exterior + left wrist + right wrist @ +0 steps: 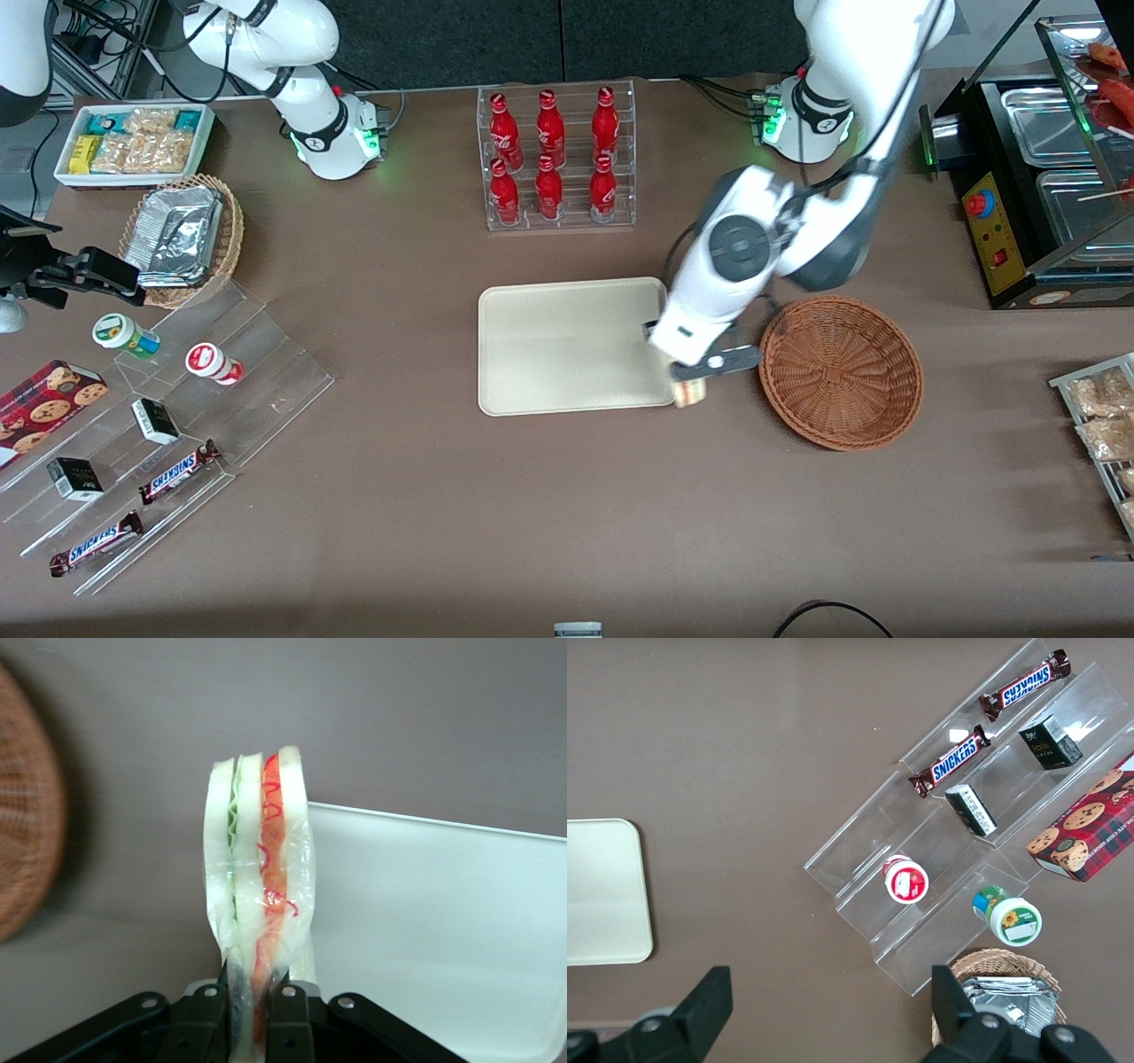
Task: Place sandwich from basket to tray
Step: 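Carry the sandwich with the left gripper over the cream tray, then lower the sandwich onto the tray center and open the left gripper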
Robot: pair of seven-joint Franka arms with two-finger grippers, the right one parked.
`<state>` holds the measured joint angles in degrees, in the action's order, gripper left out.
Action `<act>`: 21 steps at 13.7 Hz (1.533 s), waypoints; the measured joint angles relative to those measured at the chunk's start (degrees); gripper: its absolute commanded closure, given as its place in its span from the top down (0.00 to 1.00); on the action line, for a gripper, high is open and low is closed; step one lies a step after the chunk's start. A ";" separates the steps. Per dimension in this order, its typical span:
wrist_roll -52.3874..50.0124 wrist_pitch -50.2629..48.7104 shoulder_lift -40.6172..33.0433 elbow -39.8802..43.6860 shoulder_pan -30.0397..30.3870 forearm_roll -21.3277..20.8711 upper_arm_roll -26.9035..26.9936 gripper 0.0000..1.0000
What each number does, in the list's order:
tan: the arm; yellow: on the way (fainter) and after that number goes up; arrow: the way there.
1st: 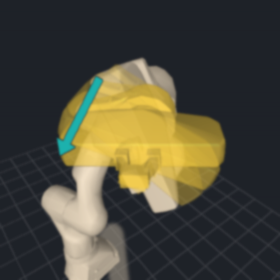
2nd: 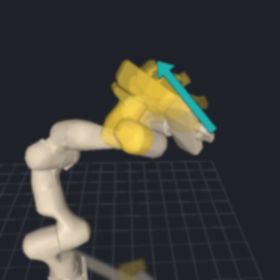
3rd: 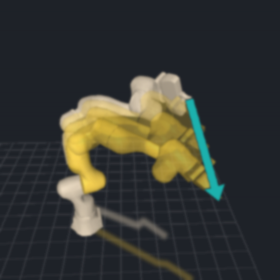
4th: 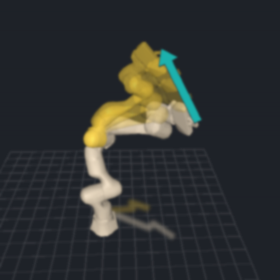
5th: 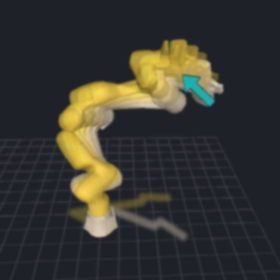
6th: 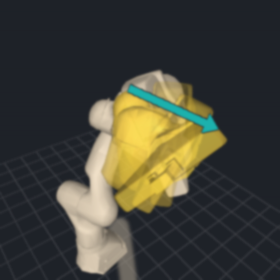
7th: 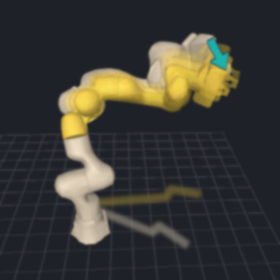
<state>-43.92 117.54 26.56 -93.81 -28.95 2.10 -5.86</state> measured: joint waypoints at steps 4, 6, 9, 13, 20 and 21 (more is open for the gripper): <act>-4.03 0.03 7.59 6.30 -6.18 -0.09 0.08 0.00; -4.04 0.04 9.58 8.15 -7.01 -0.09 0.09 0.00; -1.29 0.03 12.02 9.97 -7.13 -0.09 -0.02 0.00; 0.45 0.02 14.29 11.62 -8.62 -0.09 -0.51 0.00; 1.65 -0.02 16.07 11.74 -10.18 -0.09 -0.66 0.00; 1.74 -0.02 16.40 11.74 -10.25 -0.09 -0.66 0.00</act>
<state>-42.18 117.52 42.97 -82.07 -39.20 2.01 -6.52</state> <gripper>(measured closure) 0.850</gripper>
